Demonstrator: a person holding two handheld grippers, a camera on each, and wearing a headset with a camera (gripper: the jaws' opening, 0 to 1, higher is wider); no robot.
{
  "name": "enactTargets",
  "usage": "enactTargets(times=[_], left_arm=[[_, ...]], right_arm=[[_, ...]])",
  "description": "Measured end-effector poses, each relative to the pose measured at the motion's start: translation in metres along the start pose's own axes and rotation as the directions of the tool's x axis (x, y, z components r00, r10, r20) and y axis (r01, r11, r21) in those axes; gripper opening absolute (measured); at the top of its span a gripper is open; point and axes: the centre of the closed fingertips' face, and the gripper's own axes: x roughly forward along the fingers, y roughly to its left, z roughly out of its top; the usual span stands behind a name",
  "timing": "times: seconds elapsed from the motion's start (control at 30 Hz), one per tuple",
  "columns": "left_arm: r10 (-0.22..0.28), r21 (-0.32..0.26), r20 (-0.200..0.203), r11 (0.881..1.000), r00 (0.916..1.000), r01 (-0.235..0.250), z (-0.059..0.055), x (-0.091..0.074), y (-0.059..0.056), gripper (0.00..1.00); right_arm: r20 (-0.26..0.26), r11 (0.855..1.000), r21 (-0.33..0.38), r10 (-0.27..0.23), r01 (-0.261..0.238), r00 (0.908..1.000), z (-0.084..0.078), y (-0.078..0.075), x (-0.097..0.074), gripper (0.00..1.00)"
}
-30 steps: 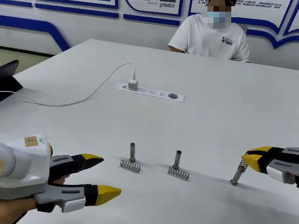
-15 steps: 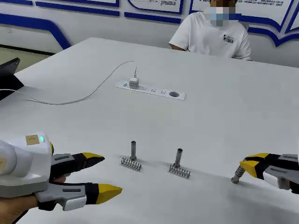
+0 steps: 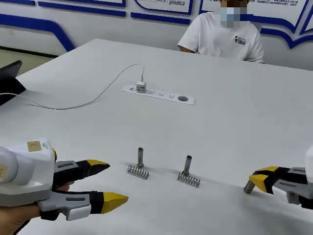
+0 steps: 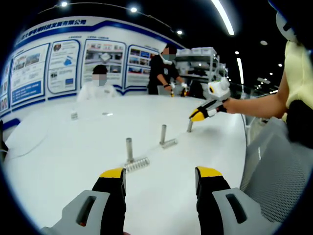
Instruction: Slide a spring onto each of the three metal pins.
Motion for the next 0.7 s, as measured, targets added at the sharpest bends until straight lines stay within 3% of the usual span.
enactTargets(times=[0.3,0.7], left_arm=[[-0.002,0.001,0.0,1.0,1.0,0.002,0.0,0.0,-0.001,0.58],[-0.006,0.005,0.002,1.0,1.0,0.006,0.002,0.001,-0.002,0.58]], right_arm=[[-0.007,1.0,0.003,0.001,-0.001,1.0,-0.002,-0.002,0.0,0.15],[0.019,0.999,-0.041,0.004,-0.004,0.9998,0.014,0.007,-0.006,0.2]])
